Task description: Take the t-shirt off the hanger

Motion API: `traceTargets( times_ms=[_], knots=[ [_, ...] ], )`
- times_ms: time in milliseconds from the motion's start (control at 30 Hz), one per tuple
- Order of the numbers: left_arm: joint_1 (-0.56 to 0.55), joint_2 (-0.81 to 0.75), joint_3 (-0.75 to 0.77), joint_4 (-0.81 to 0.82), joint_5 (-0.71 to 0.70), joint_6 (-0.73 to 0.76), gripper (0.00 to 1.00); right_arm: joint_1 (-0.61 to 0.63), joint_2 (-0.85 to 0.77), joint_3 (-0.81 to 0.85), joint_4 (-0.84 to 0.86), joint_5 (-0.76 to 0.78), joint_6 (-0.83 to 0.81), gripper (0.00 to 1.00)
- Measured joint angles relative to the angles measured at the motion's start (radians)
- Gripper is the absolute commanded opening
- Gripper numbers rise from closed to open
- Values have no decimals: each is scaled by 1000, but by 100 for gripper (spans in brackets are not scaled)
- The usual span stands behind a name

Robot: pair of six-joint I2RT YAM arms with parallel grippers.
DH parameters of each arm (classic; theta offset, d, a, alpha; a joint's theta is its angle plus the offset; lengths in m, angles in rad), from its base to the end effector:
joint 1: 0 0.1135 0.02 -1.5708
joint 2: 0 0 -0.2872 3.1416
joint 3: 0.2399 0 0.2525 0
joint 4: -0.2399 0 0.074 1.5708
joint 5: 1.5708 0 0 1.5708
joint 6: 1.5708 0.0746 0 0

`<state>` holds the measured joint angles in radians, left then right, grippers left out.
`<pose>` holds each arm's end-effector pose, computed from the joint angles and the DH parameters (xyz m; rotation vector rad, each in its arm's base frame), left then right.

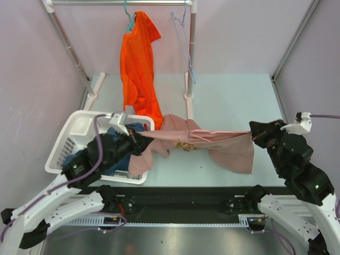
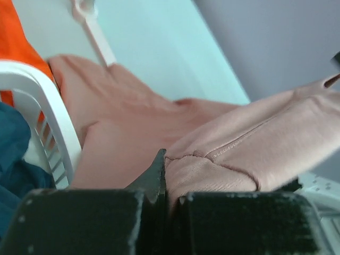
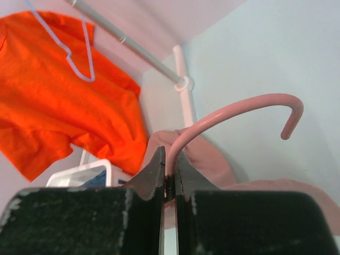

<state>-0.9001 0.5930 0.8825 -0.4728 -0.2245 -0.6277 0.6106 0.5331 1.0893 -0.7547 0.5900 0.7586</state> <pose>0.1025 -0.1025 0.3748 0.0787 1.8393 -0.9053 0.0915 0.0134 0.4131 0.5501 1.6717 0.4823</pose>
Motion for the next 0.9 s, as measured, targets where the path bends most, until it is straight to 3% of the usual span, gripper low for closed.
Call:
traceTargets(
  times_ms=[200, 367, 467, 567, 600, 667, 700, 900],
  knots=[
    [0, 223, -20, 63, 114, -1, 0, -10, 130, 29, 124, -317, 56, 0],
    [0, 473, 46, 127, 231, 5, 0, 4, 248, -20, 412, -728, 229, 0],
    [0, 613, 129, 148, 273, 15, 0, 11, 267, 23, 389, -801, 217, 0],
    [0, 749, 225, 157, 303, 34, 36, 11, 241, 191, 249, -705, 126, 0],
    [0, 782, 245, 158, 303, 50, 55, 11, 221, 225, 227, -673, 102, 0],
    [-8, 864, 296, 150, 291, 74, 80, 11, 151, 299, 159, -579, 50, 0],
    [-14, 899, 308, 149, 274, 85, 100, 11, 118, 324, 125, -534, 28, 0],
    [-113, 1068, 325, 115, 163, 133, 100, 18, -23, 418, -51, -340, -53, 0]
  ],
)
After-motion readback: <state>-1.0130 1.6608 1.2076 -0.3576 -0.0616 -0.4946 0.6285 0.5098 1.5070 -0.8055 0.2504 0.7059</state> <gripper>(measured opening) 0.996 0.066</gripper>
